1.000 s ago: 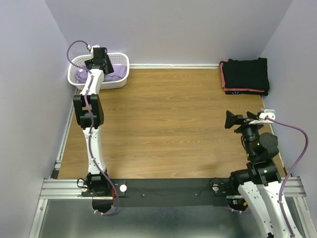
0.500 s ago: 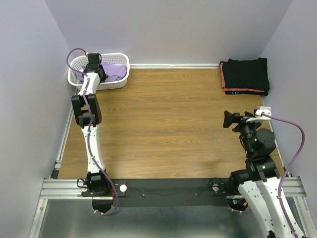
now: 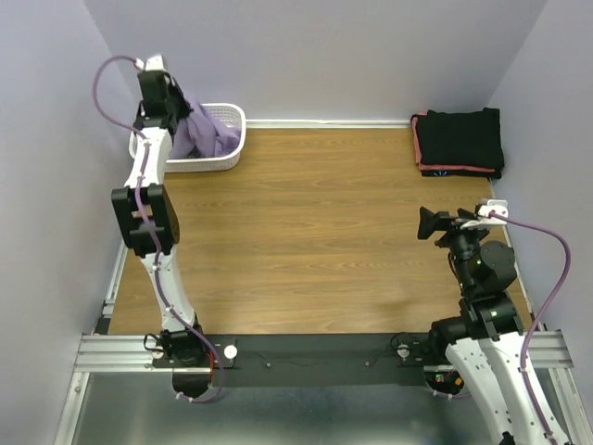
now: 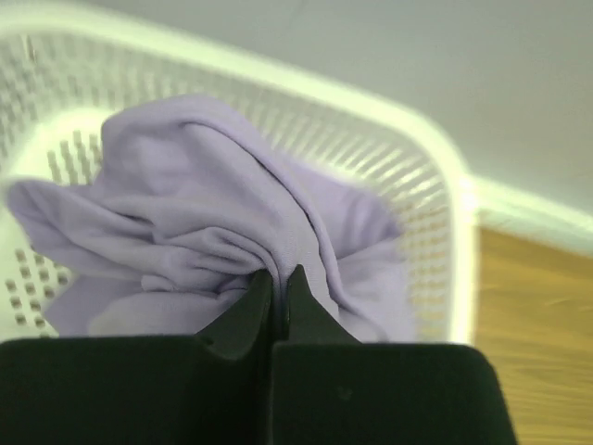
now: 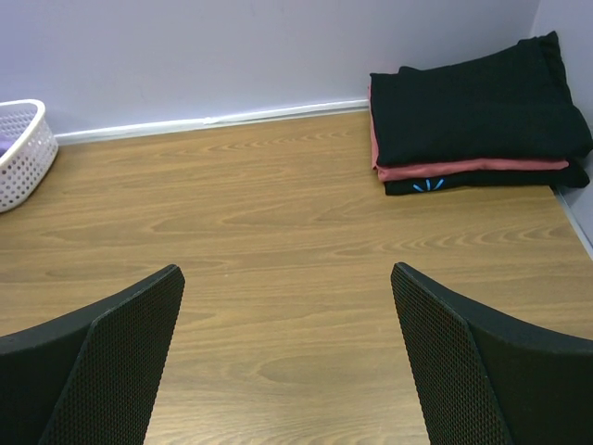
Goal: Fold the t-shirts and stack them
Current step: Grab the tshirt from the pile, then move the tshirt to the center of the board
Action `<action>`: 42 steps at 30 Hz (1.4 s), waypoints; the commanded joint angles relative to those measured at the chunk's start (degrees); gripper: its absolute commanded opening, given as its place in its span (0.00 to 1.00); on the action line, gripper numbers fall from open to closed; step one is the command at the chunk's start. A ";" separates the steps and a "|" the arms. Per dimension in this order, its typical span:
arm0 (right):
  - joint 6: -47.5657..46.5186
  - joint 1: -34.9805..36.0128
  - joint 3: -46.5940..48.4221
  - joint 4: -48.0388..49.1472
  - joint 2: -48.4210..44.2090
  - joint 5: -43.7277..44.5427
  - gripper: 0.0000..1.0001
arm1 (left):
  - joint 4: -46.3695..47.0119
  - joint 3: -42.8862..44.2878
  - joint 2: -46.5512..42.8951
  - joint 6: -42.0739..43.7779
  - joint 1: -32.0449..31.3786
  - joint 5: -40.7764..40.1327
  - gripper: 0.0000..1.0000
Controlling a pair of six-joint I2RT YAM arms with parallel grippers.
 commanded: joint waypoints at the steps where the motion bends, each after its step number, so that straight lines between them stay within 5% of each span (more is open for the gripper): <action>1: -0.48 0.53 -0.32 -0.73 -1.10 -0.86 1.00 | 12.92 4.00 -12.66 -2.28 -2.77 5.40 0.00; 7: -0.57 0.53 -0.32 -0.73 -2.33 -0.95 1.00 | 12.13 5.68 -20.57 -0.69 -7.70 6.63 0.00; 16: -0.74 0.53 -0.14 -0.64 -3.48 -0.51 1.00 | 11.78 -0.11 -40.42 1.78 -25.69 7.86 0.00; 20: -0.57 0.53 -0.14 -0.73 -3.83 0.89 1.00 | 12.13 -7.66 -47.47 -1.03 -29.41 10.32 0.00; 26: 0.84 0.53 0.56 -0.73 -3.66 1.69 1.00 | 12.04 -31.79 -55.65 -1.65 -29.76 7.44 0.00; 30: 3.55 0.53 2.66 -2.21 -0.68 0.81 1.00 | 12.04 -45.60 -56.28 -1.48 -29.76 -0.99 0.69; 31: 4.09 0.53 3.37 -2.92 1.51 -1.45 1.00 | 11.17 -47.56 -55.23 -1.31 -29.68 -3.10 0.76; 34: 6.90 0.53 6.70 -6.69 6.70 -5.69 1.00 | 9.32 -53.02 -53.64 -1.04 -29.85 -8.04 0.83; 42: 12.18 0.53 12.60 -13.30 31.48 -33.44 1.00 | 4.58 -65.06 -57.23 -2.80 -30.38 -8.75 0.87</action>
